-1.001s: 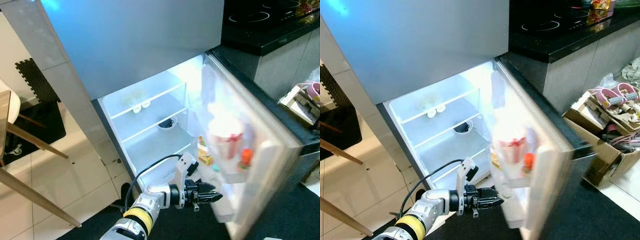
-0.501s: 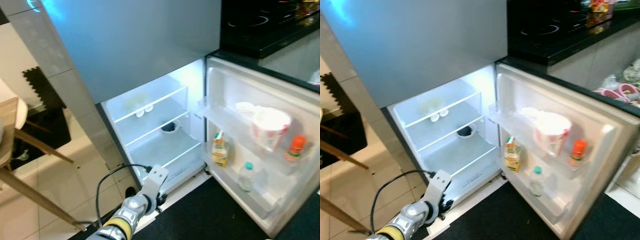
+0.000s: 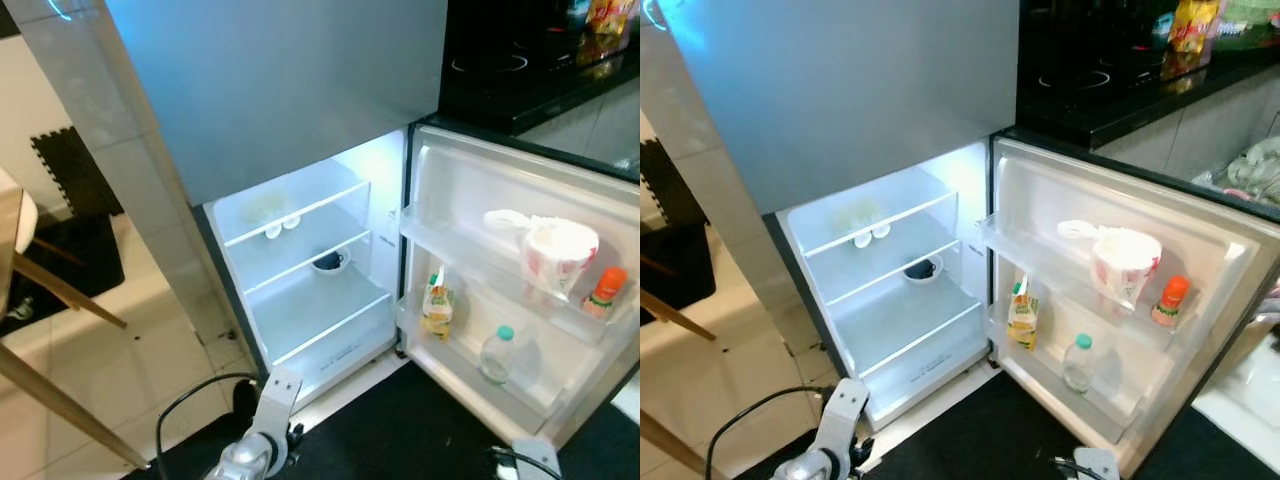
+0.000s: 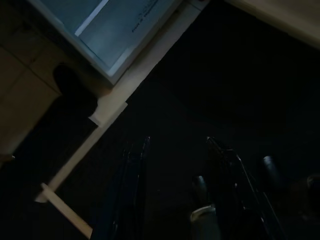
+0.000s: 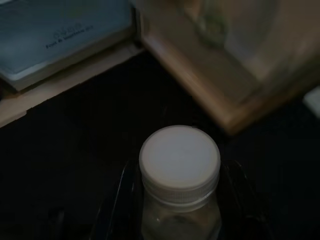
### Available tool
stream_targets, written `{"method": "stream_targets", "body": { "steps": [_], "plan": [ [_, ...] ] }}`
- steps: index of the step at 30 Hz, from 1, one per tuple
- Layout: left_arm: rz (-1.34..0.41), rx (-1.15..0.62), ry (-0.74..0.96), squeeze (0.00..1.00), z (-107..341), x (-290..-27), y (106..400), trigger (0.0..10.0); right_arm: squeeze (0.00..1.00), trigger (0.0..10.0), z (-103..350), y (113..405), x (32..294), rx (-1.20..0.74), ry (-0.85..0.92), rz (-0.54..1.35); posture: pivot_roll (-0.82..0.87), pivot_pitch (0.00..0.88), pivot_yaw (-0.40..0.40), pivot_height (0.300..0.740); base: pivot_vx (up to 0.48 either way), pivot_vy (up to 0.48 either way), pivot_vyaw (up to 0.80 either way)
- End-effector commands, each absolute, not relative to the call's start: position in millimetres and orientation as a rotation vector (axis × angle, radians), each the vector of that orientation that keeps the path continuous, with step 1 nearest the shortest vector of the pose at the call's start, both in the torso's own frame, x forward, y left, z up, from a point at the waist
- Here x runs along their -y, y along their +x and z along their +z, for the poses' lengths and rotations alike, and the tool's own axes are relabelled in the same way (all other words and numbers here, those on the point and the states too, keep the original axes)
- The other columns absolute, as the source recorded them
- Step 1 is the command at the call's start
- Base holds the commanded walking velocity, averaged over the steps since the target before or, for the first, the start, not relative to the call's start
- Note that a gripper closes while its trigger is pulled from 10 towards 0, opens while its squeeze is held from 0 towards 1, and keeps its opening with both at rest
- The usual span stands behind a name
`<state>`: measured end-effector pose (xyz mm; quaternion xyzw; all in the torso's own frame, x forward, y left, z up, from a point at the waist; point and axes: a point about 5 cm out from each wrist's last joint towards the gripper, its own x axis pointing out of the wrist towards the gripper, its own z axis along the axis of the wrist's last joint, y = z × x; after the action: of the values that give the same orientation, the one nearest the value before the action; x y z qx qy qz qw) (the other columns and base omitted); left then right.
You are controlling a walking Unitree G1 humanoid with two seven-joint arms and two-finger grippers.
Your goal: Restocking fridge
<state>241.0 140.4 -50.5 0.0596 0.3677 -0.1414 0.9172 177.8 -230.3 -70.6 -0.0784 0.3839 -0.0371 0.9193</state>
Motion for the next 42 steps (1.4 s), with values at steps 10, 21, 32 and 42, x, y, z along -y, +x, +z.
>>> {"method": "stream_targets", "body": {
  "steps": [10,21,32,42],
  "plan": [
    [-0.222,-0.771,0.115,0.0,-58.5,-152.9,227.6,10.0,0.0,10.0,-67.4,188.6,229.0,-0.79,-0.096,-0.088,-0.08,0.0,-0.016,0.726,0.0,0.0,0.0],
    [-0.272,-0.721,0.158,0.0,-48.6,-148.9,241.9,10.0,0.0,10.0,-79.5,162.2,225.9,-0.82,-0.03,-0.181,-0.12,0.024,0.082,0.726,0.0,0.0,0.0],
    [-0.304,-0.72,0.164,0.0,-45.9,-142.7,246.6,10.0,0.0,10.0,-79.4,157.2,231.9,-0.812,-0.009,-0.233,-0.14,0.046,0.111,0.726,0.191,0.0,0.0],
    [-0.305,-0.713,0.154,0.0,-44.7,-141.0,248.0,10.0,0.0,10.0,-80.5,154.8,231.1,-0.817,0.004,-0.238,-0.13,0.048,0.11,0.726,0.273,0.0,-0.24]
  ]
}}
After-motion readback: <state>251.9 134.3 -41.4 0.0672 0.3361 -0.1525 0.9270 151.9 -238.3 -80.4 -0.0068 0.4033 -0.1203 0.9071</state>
